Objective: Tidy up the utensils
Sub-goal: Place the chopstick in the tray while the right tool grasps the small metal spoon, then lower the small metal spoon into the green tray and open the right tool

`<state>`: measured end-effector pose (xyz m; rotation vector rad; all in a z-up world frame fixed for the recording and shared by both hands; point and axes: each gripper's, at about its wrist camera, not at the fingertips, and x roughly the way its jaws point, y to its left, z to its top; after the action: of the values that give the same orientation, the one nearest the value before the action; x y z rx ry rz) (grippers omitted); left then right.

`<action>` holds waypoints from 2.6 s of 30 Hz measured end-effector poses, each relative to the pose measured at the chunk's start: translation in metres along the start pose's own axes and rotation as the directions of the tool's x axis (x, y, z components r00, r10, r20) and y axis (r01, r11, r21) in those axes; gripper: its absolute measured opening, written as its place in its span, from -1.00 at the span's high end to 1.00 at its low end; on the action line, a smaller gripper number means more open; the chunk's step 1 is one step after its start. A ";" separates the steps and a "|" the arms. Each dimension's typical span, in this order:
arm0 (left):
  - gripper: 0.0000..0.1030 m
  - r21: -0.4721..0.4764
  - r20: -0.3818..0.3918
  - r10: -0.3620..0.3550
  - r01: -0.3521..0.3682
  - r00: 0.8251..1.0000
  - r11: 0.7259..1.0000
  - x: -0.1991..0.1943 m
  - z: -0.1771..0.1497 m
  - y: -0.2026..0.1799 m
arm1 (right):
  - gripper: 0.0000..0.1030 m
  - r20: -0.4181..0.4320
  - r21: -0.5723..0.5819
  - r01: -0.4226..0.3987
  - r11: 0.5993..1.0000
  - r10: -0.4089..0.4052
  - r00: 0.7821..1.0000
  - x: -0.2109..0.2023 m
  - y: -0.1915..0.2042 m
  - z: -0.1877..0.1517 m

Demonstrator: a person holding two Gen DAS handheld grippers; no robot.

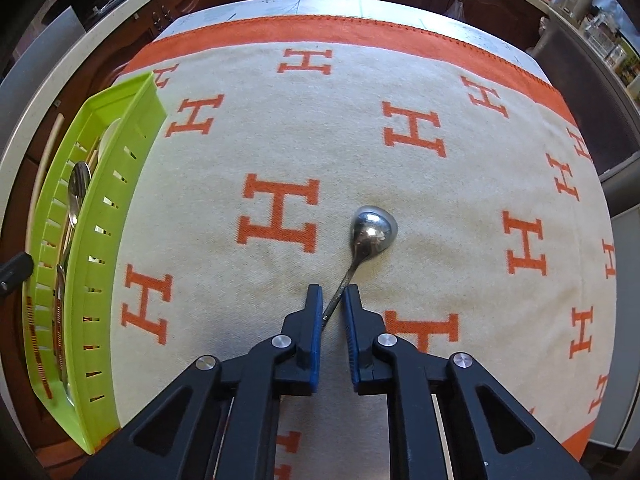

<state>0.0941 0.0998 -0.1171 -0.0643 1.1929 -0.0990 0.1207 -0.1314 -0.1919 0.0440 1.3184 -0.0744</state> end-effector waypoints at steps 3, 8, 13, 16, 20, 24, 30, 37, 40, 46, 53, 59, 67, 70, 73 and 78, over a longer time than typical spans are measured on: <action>0.91 0.000 -0.012 0.000 0.000 1.000 1.000 0.007 -0.002 0.001 | 0.91 0.003 0.035 -0.027 0.999 0.026 1.000 0.001 -0.008 -0.001; 0.38 0.004 -0.010 0.009 -0.009 1.000 1.000 0.010 -0.006 0.000 | 0.93 0.015 0.095 -0.094 0.991 0.093 0.996 0.000 -0.023 -0.005; 0.15 0.014 0.014 0.018 -0.018 1.000 1.000 0.003 -0.011 -0.003 | 0.93 0.023 0.184 -0.210 0.960 0.210 0.978 0.000 -0.041 -0.011; 0.15 0.022 0.030 0.008 -0.008 1.000 1.000 -0.003 -0.015 -0.006 | 0.93 0.040 0.238 -0.310 0.920 0.310 0.950 -0.004 -0.050 -0.018; 0.15 0.017 0.041 0.006 -0.007 0.999 1.000 -0.009 -0.017 -0.004 | 0.93 0.075 0.254 -0.384 0.887 0.378 0.923 -0.017 -0.051 -0.025; 0.14 0.007 0.055 -0.004 0.004 0.999 1.000 -0.018 -0.020 -0.001 | 0.93 0.104 0.242 -0.443 0.863 0.431 0.896 -0.040 -0.044 -0.026; -0.30 -0.006 0.125 0.003 -0.003 0.992 1.000 -0.046 -0.017 0.005 | 0.93 0.138 0.159 -0.524 0.837 0.507 0.851 -0.089 -0.010 -0.013; -0.64 -0.036 0.212 0.045 -0.038 0.976 0.999 -0.073 -0.012 0.010 | 0.93 0.166 0.032 -0.550 0.835 0.538 0.827 -0.132 0.053 0.010; -0.64 -0.028 0.205 0.089 -0.085 0.975 0.996 -0.069 -0.010 0.011 | 0.93 0.147 0.010 -0.558 0.830 0.551 0.822 -0.129 0.081 0.018; -0.65 -0.027 0.174 0.174 -0.172 0.969 0.985 -0.056 -0.014 0.019 | 0.93 0.080 0.033 -0.556 0.830 0.552 0.830 -0.088 0.119 0.032; -0.65 -0.066 0.147 0.189 -0.181 0.971 0.981 -0.055 -0.024 0.033 | 0.90 0.003 0.036 -0.530 0.847 0.530 0.848 -0.048 0.141 0.034; -0.67 -0.077 0.131 0.177 -0.168 0.975 0.983 -0.054 -0.028 0.034 | 0.61 0.010 0.037 -0.535 0.844 0.535 0.845 -0.044 0.138 0.029; -0.67 -0.056 0.143 0.167 -0.161 0.975 0.985 -0.067 -0.037 0.015 | 0.60 0.060 0.003 -0.545 0.838 0.544 0.837 -0.082 0.113 0.014; -0.68 -0.055 0.148 0.150 -0.144 0.977 0.988 -0.074 -0.040 0.005 | 0.60 0.079 -0.022 -0.534 0.845 0.534 0.842 -0.098 0.102 0.005; -0.68 -0.062 0.153 0.133 -0.125 0.979 0.990 -0.081 -0.043 -0.005 | 0.60 0.110 -0.047 -0.515 0.856 0.517 0.849 -0.116 0.085 -0.006; -0.69 -0.056 0.177 0.112 -0.103 0.978 0.993 -0.096 -0.048 -0.027 | 0.45 0.174 -0.070 -0.466 0.882 0.470 0.865 -0.144 0.050 -0.026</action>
<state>0.0133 0.0841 -0.0434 -0.0487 1.0159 0.0298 0.0637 -0.0753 -0.0593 0.3285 1.0896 0.3480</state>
